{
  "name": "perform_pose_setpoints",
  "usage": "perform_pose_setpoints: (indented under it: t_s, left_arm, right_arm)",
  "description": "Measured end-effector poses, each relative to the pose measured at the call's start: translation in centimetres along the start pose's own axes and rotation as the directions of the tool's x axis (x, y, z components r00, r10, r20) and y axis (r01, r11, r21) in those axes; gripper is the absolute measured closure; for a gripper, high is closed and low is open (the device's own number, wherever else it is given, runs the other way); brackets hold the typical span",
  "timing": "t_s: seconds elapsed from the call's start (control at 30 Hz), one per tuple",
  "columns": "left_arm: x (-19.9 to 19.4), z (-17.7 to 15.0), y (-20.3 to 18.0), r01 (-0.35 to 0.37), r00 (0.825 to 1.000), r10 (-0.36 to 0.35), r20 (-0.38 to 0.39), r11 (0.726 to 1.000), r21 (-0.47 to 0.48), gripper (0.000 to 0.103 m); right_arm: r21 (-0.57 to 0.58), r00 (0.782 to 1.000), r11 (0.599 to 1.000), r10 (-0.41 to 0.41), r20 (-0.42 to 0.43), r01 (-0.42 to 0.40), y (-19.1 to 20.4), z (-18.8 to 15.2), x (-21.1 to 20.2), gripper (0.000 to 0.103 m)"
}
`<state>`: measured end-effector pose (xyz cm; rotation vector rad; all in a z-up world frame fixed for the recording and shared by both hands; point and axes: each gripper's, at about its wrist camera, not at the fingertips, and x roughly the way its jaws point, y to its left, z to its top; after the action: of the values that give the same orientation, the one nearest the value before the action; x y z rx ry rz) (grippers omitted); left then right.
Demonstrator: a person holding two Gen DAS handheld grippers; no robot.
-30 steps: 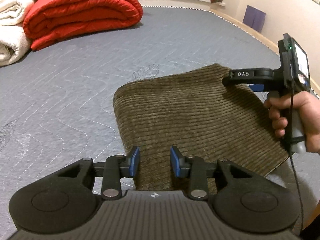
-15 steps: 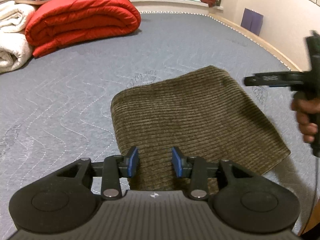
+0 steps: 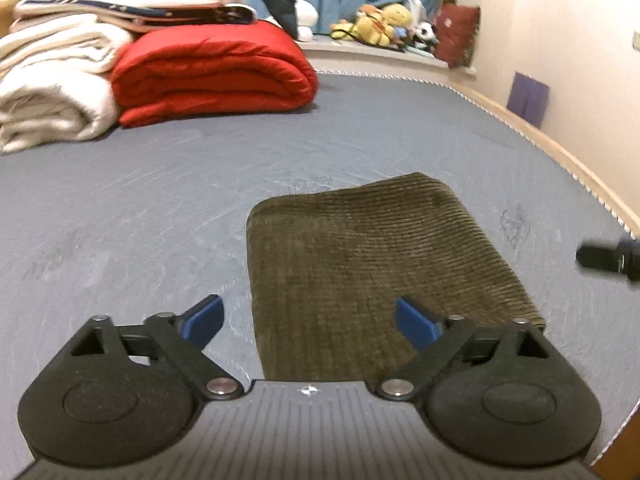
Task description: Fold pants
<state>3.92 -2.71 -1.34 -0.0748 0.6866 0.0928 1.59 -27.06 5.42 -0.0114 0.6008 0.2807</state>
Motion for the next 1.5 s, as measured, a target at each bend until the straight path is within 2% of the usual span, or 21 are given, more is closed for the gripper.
perform_pose_setpoints:
  t_s: [0.1, 0.2, 0.27, 0.43, 0.53, 1.03, 1.5]
  left_arm:
    - [-0.9, -1.6, -0.6, -0.001, 0.999, 0.0, -0.033, 1.0, -0.031, 0.005]
    - [-0.3, -3.1, -1.0, 0.048, 0.99, -0.056, -0.13, 0.997, -0.06, 0.0]
    - [0.2, -3.7, -1.2, 0.015, 0.988, -0.023, -0.154, 0.998, -0.054, 0.0]
    - [1.2, -3.1, -1.2, -0.023, 0.994, 0.021, -0.11, 1.0, -0.018, 0.0]
    - [1.7, -2.6, -1.2, -0.036, 0.996, 0.035, -0.088, 0.999, -0.008, 0.0]
    - [3.2, -2.7, -1.6, -0.033, 0.992, 0.032, -0.12, 0.999, -0.005, 0.0]
    - [2.9, -3.0, -1.7, -0.025, 0.992, 0.026, -0.122, 1.0, 0.008, 0.0]
  right_arm:
    - [0.026, 0.998, 0.999, 0.041, -0.037, -0.04, 0.5, -2.1, -1.3, 0.001]
    - [0.03, 0.995, 0.999, 0.028, -0.101, -0.025, 0.7, -3.5, -1.0, 0.001]
    - [0.019, 0.991, 1.0, 0.025, -0.128, -0.023, 0.7, -3.6, -0.4, 0.001]
    - [0.014, 0.993, 1.0, -0.003, -0.114, 0.004, 0.5, -3.3, 0.1, 0.001]
    - [0.012, 0.992, 1.0, 0.008, -0.123, -0.007, 0.7, -3.2, 0.7, 0.001]
    - [-0.02, 0.988, 0.999, 0.045, -0.145, -0.048, 1.1, -2.7, 1.9, 0.001]
    - [-0.029, 0.987, 0.999, 0.029, -0.159, -0.034, 1.1, -3.3, 2.1, 0.001]
